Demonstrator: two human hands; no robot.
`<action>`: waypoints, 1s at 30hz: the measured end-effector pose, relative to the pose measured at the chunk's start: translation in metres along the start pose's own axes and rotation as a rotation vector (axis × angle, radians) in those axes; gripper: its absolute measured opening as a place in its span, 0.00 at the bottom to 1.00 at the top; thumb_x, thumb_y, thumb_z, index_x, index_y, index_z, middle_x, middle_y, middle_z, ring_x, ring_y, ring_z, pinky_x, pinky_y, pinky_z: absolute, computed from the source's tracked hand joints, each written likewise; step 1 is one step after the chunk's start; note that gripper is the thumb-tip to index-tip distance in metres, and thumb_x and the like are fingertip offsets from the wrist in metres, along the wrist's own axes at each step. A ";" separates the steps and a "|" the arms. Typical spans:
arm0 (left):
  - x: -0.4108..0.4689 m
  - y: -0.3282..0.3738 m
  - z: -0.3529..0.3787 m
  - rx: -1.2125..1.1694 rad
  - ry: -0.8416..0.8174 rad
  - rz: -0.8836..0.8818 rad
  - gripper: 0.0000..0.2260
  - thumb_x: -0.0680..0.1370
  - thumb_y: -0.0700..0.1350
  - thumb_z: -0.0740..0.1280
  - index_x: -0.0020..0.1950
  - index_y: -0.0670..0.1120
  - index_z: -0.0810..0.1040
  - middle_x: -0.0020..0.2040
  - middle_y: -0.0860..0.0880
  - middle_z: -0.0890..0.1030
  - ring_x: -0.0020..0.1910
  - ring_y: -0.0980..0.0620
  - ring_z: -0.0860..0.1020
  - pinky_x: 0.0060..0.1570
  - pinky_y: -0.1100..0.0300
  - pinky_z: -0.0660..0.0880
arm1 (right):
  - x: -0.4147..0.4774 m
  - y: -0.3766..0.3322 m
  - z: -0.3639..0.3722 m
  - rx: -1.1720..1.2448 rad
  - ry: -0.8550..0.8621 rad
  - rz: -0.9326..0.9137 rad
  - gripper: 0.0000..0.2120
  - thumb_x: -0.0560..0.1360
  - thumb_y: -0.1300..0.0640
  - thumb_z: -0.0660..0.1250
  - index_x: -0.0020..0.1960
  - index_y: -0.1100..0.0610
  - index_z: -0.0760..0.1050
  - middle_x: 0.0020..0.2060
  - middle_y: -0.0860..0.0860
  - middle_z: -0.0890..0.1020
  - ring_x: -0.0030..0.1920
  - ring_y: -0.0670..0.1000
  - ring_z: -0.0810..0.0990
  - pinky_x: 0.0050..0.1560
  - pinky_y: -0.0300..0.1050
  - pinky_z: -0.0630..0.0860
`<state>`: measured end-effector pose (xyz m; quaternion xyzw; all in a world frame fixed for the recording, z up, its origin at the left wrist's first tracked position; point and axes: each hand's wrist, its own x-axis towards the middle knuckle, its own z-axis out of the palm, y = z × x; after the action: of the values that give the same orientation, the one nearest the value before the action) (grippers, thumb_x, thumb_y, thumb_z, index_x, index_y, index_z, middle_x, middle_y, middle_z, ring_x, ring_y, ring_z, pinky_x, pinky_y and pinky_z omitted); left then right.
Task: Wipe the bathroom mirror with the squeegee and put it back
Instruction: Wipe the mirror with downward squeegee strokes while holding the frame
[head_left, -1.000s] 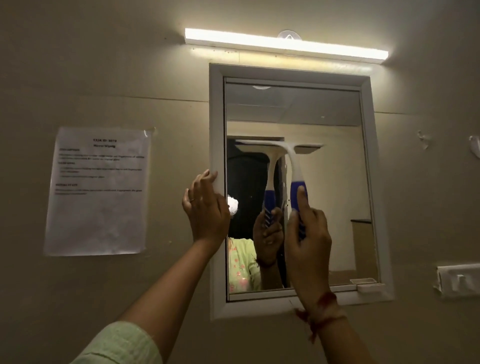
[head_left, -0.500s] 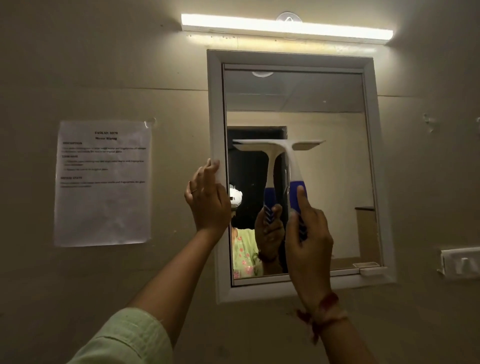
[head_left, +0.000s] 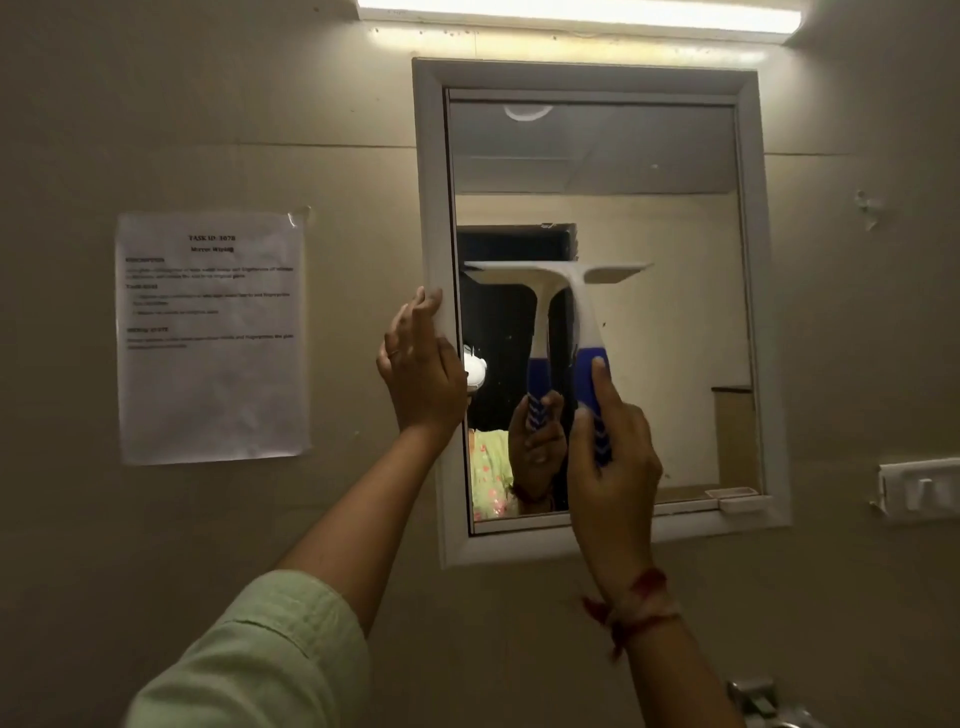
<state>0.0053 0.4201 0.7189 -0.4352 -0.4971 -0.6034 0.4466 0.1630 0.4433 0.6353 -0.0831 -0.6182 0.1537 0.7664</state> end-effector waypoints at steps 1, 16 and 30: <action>-0.001 0.000 0.000 -0.002 0.003 0.002 0.18 0.76 0.41 0.53 0.64 0.46 0.70 0.65 0.44 0.73 0.66 0.44 0.69 0.63 0.39 0.65 | 0.000 0.001 0.002 0.021 -0.002 0.002 0.22 0.77 0.61 0.59 0.69 0.48 0.61 0.51 0.54 0.75 0.44 0.40 0.74 0.45 0.29 0.75; -0.002 0.000 -0.001 0.007 0.009 0.004 0.18 0.77 0.42 0.53 0.67 0.46 0.68 0.64 0.45 0.75 0.61 0.46 0.72 0.59 0.52 0.68 | -0.016 -0.004 -0.010 0.349 -0.058 0.295 0.18 0.75 0.52 0.61 0.64 0.44 0.70 0.55 0.47 0.76 0.45 0.47 0.78 0.41 0.38 0.79; -0.004 -0.002 0.000 -0.019 0.063 -0.063 0.19 0.76 0.41 0.55 0.68 0.44 0.65 0.61 0.43 0.75 0.58 0.48 0.73 0.54 0.54 0.66 | -0.044 -0.001 -0.024 0.460 -0.096 0.506 0.11 0.76 0.51 0.58 0.58 0.44 0.68 0.45 0.51 0.79 0.28 0.42 0.72 0.26 0.34 0.71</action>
<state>0.0045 0.4204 0.7146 -0.4044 -0.4905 -0.6352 0.4386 0.1782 0.4286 0.5898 -0.0516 -0.5626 0.4779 0.6727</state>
